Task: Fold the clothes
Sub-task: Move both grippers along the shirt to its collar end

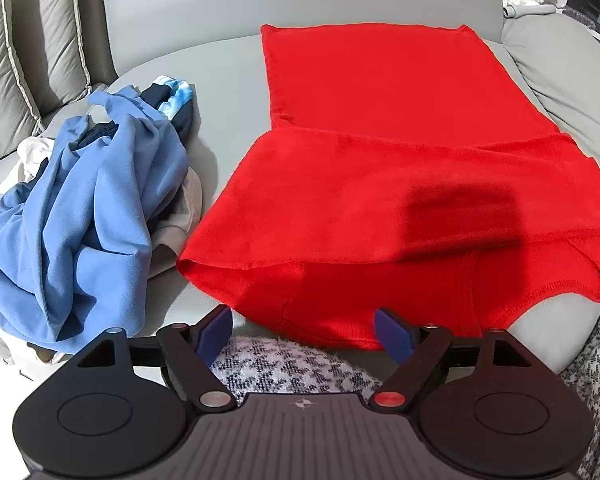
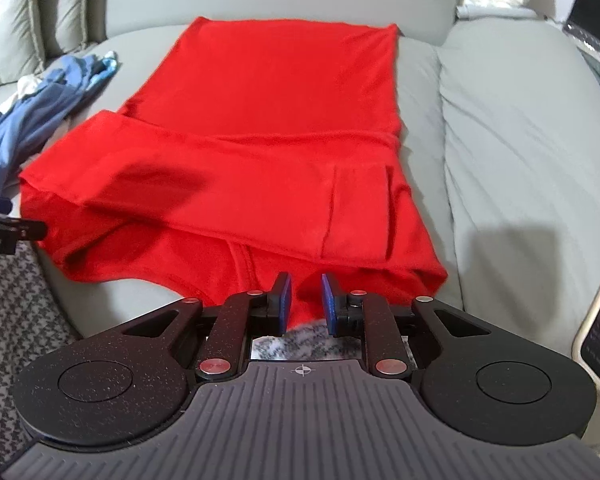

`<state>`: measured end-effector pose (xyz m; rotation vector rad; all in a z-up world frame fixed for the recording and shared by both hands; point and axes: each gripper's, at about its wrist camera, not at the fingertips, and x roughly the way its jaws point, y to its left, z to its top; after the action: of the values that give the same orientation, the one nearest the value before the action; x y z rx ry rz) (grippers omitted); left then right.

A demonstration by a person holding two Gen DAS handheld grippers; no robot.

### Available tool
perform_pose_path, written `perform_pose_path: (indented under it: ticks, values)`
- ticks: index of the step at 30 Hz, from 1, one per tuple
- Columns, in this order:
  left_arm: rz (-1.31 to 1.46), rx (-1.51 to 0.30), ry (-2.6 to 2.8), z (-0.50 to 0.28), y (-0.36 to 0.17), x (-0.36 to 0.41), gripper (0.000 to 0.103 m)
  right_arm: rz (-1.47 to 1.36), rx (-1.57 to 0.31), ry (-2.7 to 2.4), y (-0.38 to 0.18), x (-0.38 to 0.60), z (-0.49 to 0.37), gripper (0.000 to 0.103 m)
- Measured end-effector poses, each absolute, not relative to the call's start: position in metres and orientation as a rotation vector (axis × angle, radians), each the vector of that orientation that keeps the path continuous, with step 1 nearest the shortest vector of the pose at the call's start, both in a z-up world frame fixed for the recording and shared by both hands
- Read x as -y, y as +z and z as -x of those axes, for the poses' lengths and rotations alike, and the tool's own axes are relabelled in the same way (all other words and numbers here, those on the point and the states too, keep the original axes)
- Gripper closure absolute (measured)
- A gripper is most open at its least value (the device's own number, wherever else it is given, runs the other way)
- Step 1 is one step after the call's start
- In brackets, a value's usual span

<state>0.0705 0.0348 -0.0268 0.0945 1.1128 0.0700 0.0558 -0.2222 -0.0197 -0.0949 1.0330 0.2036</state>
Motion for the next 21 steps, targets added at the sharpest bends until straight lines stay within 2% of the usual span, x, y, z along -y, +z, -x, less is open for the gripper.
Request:
perform_pose_path:
  ticks: [19, 21]
  values:
    - [-0.103, -1.117, 0.055, -0.0644, -0.0282, -0.0321, 0.016, 0.148, -1.065, 0.184, -0.0254, 0.2184, -0.0565, 0.077]
    - [-0.096, -1.111, 0.053, -0.0638, -0.0269, -0.0324, 0.017, 0.142, -1.065, 0.192, -0.025, 0.2186, -0.0564, 0.072]
